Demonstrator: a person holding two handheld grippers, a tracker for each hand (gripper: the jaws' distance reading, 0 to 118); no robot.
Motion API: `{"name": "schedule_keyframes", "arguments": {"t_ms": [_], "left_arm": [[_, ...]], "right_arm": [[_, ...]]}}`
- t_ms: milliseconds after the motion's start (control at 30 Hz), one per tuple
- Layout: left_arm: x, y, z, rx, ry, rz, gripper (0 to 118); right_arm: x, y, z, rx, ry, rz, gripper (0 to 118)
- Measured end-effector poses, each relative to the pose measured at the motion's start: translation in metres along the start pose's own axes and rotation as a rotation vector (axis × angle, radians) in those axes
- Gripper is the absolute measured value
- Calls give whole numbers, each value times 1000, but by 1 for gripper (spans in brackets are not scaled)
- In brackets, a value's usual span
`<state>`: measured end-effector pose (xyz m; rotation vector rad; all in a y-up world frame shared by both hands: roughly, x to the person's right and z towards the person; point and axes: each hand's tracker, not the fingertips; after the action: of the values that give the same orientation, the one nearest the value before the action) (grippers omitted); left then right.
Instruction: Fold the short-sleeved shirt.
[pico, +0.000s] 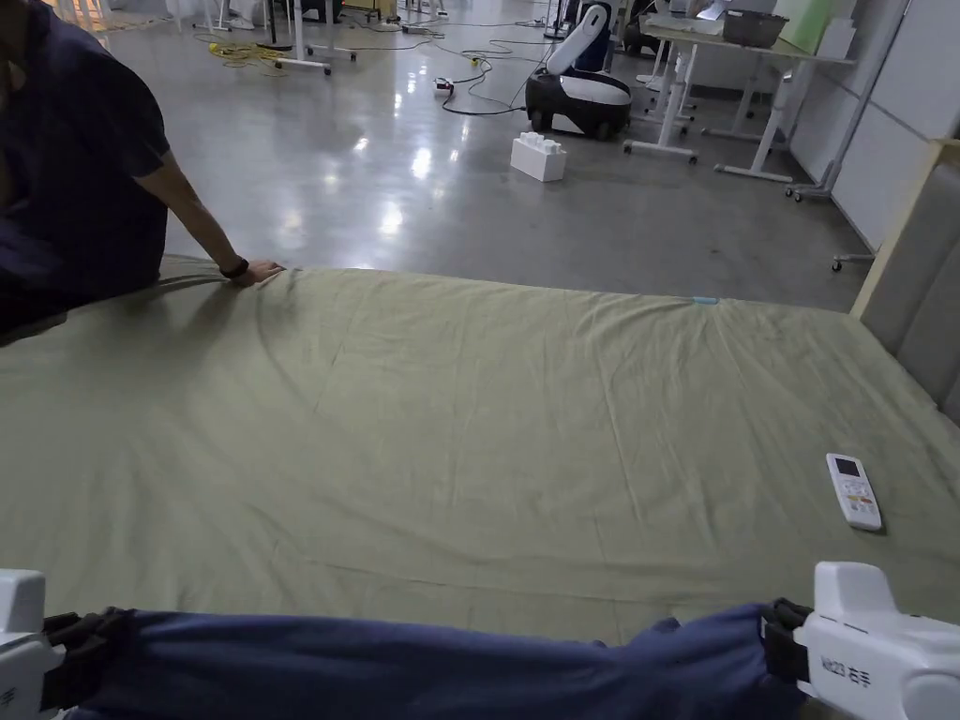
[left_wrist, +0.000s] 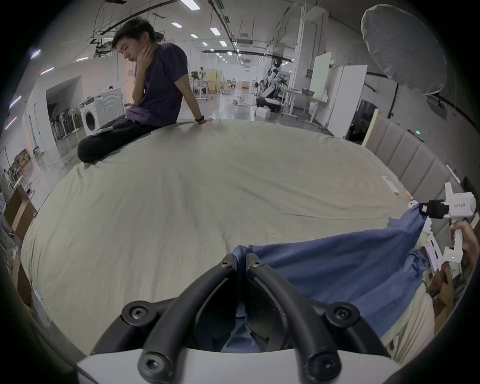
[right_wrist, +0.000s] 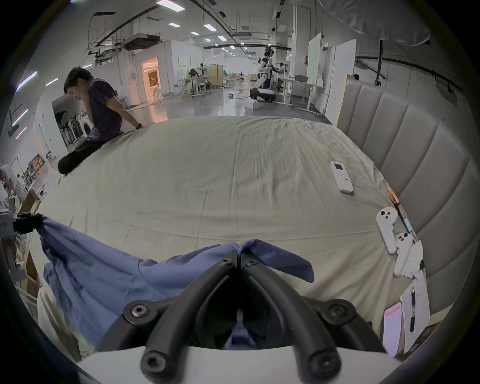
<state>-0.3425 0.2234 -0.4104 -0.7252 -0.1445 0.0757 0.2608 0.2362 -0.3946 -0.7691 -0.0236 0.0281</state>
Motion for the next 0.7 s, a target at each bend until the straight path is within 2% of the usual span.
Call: {"name": "schedule_keyframes", "arguments": {"t_ms": [333,700], "left_arm": [[-22,-45,32,-72,-43,-7,5],[-11,-96,13,-320,-3,-50,5]], "right_arm": [[0,-63,42,-114,-18,26,2],[-10,-138,21,-295,-55,75,2]]}}
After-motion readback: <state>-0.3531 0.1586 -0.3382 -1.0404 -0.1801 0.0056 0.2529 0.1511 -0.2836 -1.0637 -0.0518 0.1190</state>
